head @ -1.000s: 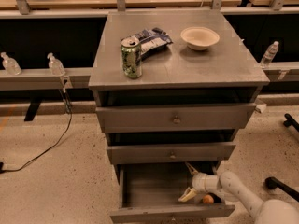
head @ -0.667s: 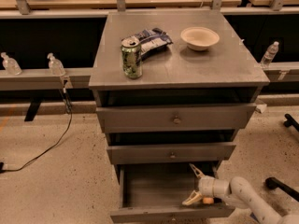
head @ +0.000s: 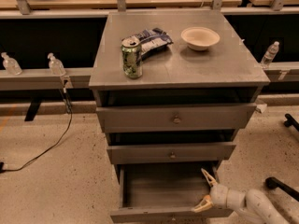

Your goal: Place orange into bottom drawer

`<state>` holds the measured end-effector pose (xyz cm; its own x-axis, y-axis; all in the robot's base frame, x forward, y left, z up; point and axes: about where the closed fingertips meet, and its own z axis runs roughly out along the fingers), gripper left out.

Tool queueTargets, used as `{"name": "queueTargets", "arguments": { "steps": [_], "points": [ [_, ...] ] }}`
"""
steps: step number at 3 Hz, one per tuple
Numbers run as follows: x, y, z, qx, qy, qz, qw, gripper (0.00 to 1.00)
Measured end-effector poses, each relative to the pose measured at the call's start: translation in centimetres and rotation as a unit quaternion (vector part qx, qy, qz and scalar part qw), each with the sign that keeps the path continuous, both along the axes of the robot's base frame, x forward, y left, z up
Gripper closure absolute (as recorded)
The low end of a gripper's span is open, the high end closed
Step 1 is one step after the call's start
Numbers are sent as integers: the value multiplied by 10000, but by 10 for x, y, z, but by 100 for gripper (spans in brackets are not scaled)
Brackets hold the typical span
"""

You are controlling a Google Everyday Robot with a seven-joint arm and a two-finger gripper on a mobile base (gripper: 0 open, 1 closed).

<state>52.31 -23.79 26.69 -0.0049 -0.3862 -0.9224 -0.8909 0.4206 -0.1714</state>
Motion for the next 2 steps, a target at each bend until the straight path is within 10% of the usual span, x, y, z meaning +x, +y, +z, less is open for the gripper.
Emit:
{"name": "queueTargets", "arguments": {
  "steps": [2],
  "points": [
    [-42,-68,-27,-54,225,-851,9961,0]
  ]
}}
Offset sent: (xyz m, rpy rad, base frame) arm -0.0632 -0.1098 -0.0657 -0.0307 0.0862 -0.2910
